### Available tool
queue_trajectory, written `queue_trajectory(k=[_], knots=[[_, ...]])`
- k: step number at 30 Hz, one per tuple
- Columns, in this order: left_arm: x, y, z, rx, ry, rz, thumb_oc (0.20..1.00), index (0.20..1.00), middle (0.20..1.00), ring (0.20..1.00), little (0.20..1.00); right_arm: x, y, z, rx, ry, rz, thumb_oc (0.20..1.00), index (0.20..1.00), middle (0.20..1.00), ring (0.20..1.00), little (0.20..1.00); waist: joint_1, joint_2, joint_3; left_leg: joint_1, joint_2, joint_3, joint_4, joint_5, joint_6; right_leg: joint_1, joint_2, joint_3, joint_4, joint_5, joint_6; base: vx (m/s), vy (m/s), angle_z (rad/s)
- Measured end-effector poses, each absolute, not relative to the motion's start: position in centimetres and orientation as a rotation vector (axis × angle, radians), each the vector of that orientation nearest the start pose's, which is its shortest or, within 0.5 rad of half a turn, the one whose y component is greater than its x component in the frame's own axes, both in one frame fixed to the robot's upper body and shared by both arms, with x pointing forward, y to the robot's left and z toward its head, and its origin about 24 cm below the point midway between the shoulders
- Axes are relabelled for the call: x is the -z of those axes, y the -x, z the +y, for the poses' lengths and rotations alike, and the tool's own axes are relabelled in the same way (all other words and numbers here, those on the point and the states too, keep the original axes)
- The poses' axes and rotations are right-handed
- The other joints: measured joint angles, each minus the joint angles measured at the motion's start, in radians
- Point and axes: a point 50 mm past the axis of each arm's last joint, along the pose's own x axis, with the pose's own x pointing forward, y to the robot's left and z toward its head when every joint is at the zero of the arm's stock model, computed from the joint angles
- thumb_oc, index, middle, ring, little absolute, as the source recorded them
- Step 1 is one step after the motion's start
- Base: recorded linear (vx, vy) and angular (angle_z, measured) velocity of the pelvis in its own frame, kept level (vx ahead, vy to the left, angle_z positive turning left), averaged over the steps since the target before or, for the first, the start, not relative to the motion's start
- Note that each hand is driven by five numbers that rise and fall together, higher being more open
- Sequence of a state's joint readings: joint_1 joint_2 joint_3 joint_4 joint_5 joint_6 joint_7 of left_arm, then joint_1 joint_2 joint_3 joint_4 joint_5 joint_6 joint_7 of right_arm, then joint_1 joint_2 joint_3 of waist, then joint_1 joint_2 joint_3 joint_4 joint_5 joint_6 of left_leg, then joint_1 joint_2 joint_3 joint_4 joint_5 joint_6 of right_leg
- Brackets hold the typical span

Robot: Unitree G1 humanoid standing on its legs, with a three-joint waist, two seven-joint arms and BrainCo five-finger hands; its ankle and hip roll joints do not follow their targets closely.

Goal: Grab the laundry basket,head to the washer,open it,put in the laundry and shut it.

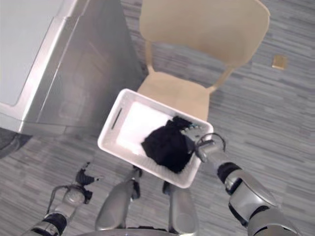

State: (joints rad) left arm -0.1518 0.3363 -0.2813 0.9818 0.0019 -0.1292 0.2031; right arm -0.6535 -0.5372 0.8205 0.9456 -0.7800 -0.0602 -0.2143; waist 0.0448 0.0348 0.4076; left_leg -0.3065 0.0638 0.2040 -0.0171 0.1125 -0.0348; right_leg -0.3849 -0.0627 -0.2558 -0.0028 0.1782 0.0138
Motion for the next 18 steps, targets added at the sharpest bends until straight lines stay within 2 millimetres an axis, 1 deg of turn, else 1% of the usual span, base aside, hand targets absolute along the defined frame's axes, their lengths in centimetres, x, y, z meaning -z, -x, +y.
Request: queue_trajectory(k=[1,2,3,7,9,10,11,12,13,16,18], knots=[[10.0,-20.8,23.6,-0.066,-0.529,0.671,1.0,1.0,1.0,1.0,1.0,-1.0,-33.7,-20.4,-0.421,1.777,0.073,1.0,1.0,1.0,1.0,1.0,0.005,0.0,0.0,-0.008,0.001,0.0,0.0,0.001,-0.001,-0.008,0.0,-0.001,0.0,0.0,0.0,-0.03,0.004,0.06],[9.9,-20.9,23.6,-0.069,-0.532,0.663,1.0,1.0,1.0,1.0,1.0,-1.6,-34.1,-20.4,-0.411,1.784,0.061,0.671,0.671,0.671,0.671,0.671,0.004,-0.002,0.0,-0.016,0.001,0.0,0.0,0.002,-0.002,-0.016,0.0,-0.001,0.001,0.0,0.0,-0.03,0.004,0.01],[9.7,-21.2,23.7,-0.078,-0.535,0.654,1.0,1.0,1.0,1.0,1.0,-2.5,-34.6,-20.7,-0.388,1.772,0.053,0.2,0.2,0.2,0.2,0.2,0.004,-0.002,0.0,-0.029,0.0,0.0,0.0,0.003,-0.001,-0.029,-0.002,-0.002,0.002,0.0,0.0,0.0,0.0,0.0],[9.0,-21.7,24.0,-0.119,-0.497,0.613,1.0,1.0,1.0,1.0,1.0,-4.9,-35.8,-21.6,-0.279,1.678,0.042,0.2,0.2,0.2,0.2,0.2,0.008,-0.002,0.0,-0.067,-0.003,0.001,-0.002,0.002,0.0,-0.068,-0.007,-0.007,0.002,-0.003,-0.003,0.0,0.007,0.02],[7.9,-22.7,23.7,-0.129,-0.462,0.546,1.0,1.0,1.0,1.0,1.0,-9.0,-37.4,-23.1,-0.086,1.545,-0.002,0.2,0.2,0.2,0.2,0.2,0.017,0.018,0.024,-0.095,-0.007,-0.001,-0.006,0.002,0.0,-0.093,-0.011,-0.009,0.001,-0.002,-0.003,0.0,0.019,0.13],[7.6,-23.0,23.6,-0.136,-0.438,0.524,1.0,1.0,1.0,1.0,1.0,-10.5,-38.0,-23.6,-0.009,1.497,-0.02,0.2,0.2,0.2,0.2,0.2,0.022,0.027,0.036,-0.098,-0.009,0.0,-0.016,0.003,-0.001,-0.101,-0.012,-0.009,0.002,-0.002,-0.003,0.01,0.011,0.11],[7.4,-23.2,23.5,-0.139,-0.426,0.515,1.0,1.0,1.0,1.0,1.0,-11.5,-38.3,-23.8,0.037,1.477,-0.036,0.2,0.2,0.2,0.2,0.2,0.024,0.032,0.041,-0.101,-0.011,0.0,-0.021,0.004,-0.003,-0.106,-0.013,-0.01,0.001,-0.002,-0.002,0.05,0.019,0.07],[7.0,-23.5,23.3,-0.143,-0.41,0.492,1.0,1.0,1.0,1.0,1.0,-14.2,-39.0,-24.6,0.138,1.41,-0.061,0.2,0.2,0.2,0.2,0.2,0.035,0.048,0.057,-0.108,-0.014,-0.001,-0.036,0.005,-0.005,-0.118,-0.014,-0.01,0.001,0.001,0.002,0.04,0.017,0.08],[7.0,-23.5,23.4,-0.149,-0.406,0.493,1.0,1.0,1.0,1.0,1.0,-14.4,-38.9,-25.1,0.143,1.406,-0.06,0.2,0.2,0.2,0.2,0.2,0.038,0.049,0.06,-0.108,-0.013,-0.001,-0.039,0.005,-0.005,-0.117,-0.013,-0.01,-0.001,0.002,0.003,0.05,0.016,0.09],[7.2,-23.4,23.5,-0.163,-0.375,0.501,1.0,1.0,1.0,1.0,1.0,-14.0,-38.7,-25.4,0.152,1.344,-0.041,0.2,0.2,0.2,0.2,0.2,0.038,0.049,0.061,-0.094,-0.012,-0.002,-0.038,0.007,-0.006,-0.104,-0.011,-0.01,0.0,0.003,0.004,0.04,0.018,0.01],[7.2,-23.4,23.2,-0.16,-0.367,0.498,1.0,1.0,1.0,1.0,1.0,-13.8,-38.4,-24.5,0.144,1.28,-0.065,0.2,0.2,0.2,0.2,0.2,0.034,0.05,0.062,-0.071,-0.013,-0.003,-0.045,0.007,-0.005,-0.083,-0.011,-0.009,-0.001,0.003,0.004,0.04,0.019,-0.05]])
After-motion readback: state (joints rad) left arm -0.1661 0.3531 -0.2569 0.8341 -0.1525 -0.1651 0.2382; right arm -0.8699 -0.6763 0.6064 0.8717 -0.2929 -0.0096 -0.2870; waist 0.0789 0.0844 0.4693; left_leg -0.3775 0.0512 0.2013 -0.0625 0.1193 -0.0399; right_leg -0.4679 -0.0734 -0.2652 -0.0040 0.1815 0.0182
